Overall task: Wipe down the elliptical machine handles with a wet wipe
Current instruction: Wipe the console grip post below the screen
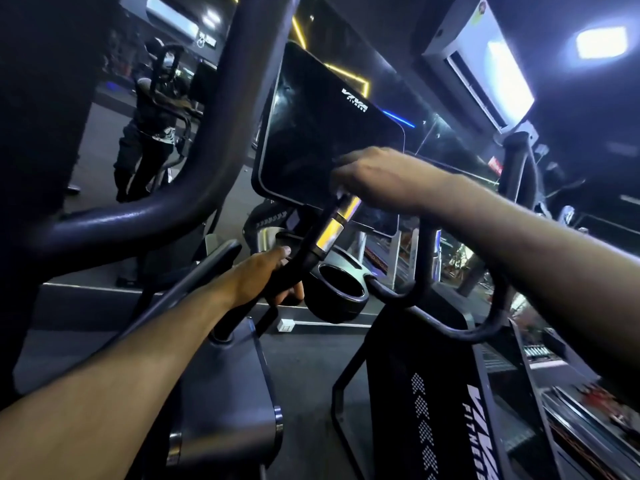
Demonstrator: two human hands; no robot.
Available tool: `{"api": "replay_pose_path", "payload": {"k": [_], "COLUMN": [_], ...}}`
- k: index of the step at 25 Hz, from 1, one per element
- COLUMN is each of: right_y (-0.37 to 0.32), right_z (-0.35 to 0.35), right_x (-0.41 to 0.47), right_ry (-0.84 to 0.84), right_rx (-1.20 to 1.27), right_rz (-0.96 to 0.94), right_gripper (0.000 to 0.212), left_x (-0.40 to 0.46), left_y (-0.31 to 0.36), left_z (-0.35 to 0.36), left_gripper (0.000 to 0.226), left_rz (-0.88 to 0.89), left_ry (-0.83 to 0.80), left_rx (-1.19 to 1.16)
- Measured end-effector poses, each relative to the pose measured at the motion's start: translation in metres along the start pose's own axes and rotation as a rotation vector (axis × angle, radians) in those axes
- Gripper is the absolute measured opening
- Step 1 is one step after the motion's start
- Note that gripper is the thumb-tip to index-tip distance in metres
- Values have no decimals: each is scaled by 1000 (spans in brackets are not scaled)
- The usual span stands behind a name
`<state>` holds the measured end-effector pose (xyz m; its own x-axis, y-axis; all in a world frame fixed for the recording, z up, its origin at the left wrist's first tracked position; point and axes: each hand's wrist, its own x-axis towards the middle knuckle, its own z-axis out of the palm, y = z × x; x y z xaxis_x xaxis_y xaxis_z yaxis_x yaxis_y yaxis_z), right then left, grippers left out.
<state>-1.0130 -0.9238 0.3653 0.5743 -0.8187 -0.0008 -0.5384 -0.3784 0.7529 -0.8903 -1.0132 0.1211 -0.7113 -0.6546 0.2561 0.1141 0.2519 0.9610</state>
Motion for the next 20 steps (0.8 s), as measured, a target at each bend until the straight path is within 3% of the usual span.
{"api": "replay_pose_path", "payload": {"k": [5, 9, 11, 15, 18, 20], "right_y": [-60, -41, -2, 39, 28, 14], "right_z": [17, 17, 5, -13, -14, -18], "right_x": [20, 11, 14, 19, 31, 42], "right_ry": [-217, -116, -71, -46, -152, -294], "right_rx": [19, 115, 108, 189, 222, 101], "right_rz": [-106, -191, -84, 155, 305, 372], "right_gripper": [18, 24, 31, 17, 22, 31], "left_x": [4, 8, 8, 6, 3, 4], "left_y": [-10, -15, -13, -9, -6, -6], "left_z": [-6, -9, -8, -7, -4, -6], "left_gripper": [84, 80, 79, 77, 74, 74], "left_rz": [22, 36, 40, 42, 45, 43], "left_ry": [-49, -65, -60, -66, -40, -47], "left_rx": [-47, -70, -56, -99, -83, -96]}}
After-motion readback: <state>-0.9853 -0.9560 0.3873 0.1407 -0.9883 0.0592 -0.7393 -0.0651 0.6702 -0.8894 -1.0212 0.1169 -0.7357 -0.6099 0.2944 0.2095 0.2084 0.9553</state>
